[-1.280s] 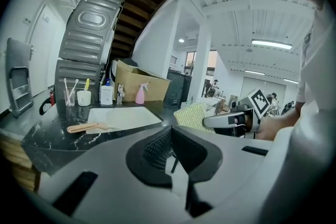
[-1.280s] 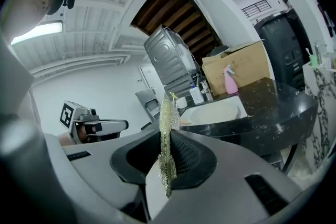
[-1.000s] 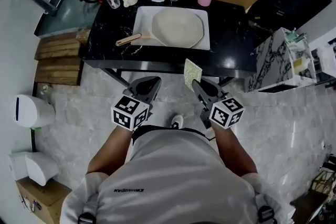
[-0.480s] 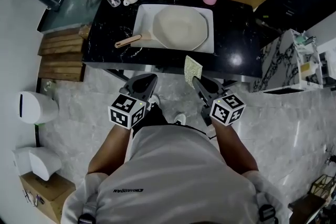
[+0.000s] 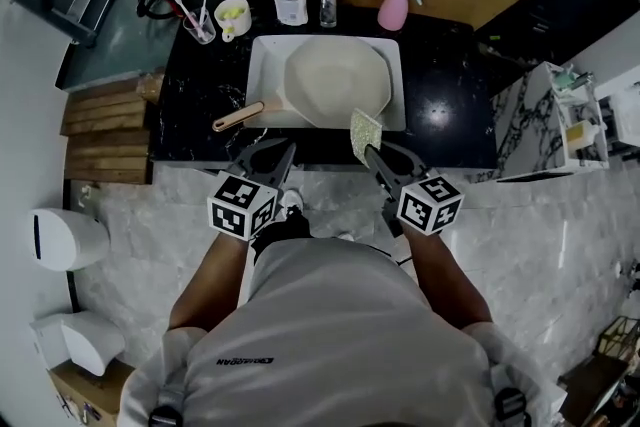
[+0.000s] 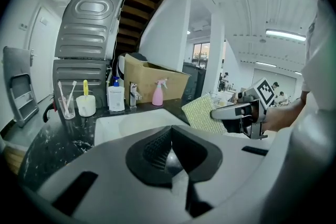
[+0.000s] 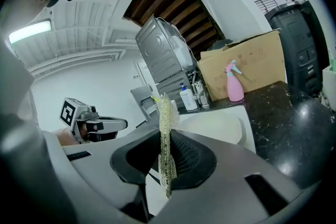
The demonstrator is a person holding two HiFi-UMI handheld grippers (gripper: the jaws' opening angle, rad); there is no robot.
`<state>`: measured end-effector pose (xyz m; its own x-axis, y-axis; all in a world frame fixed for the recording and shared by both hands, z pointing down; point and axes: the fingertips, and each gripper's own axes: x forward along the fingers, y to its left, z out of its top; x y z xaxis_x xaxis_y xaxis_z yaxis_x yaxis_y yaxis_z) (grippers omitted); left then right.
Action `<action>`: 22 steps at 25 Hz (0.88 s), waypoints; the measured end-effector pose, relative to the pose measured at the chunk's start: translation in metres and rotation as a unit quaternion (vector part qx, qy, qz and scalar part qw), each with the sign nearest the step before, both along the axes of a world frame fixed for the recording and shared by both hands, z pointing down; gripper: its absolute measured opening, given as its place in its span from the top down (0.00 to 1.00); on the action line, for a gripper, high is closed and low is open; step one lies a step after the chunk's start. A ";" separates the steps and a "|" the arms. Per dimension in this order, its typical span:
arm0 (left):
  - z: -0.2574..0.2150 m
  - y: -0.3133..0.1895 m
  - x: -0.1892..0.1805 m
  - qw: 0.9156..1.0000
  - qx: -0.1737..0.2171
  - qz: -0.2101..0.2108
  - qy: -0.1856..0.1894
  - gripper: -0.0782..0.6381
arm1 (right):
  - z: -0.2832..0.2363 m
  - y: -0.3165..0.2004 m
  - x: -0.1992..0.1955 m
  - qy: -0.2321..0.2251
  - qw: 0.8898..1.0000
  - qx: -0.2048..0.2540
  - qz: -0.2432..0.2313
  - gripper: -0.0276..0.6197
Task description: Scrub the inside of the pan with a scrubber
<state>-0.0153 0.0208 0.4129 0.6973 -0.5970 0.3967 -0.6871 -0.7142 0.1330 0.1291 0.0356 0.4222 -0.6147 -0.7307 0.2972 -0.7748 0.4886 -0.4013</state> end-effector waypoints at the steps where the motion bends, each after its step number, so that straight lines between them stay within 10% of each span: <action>1: 0.000 -0.011 -0.002 1.000 0.000 0.003 0.000 0.87 | 0.000 -0.010 -0.001 0.004 1.000 -0.001 0.003 0.85; 13: 0.023 -0.126 -0.019 0.996 0.013 0.073 -0.054 0.87 | 0.025 -0.113 -0.014 0.070 0.996 -0.021 0.055 0.85; 22: 0.079 -0.150 -0.033 0.975 -0.007 0.170 -0.144 0.87 | 0.043 -0.162 -0.025 0.080 0.991 -0.043 0.097 0.85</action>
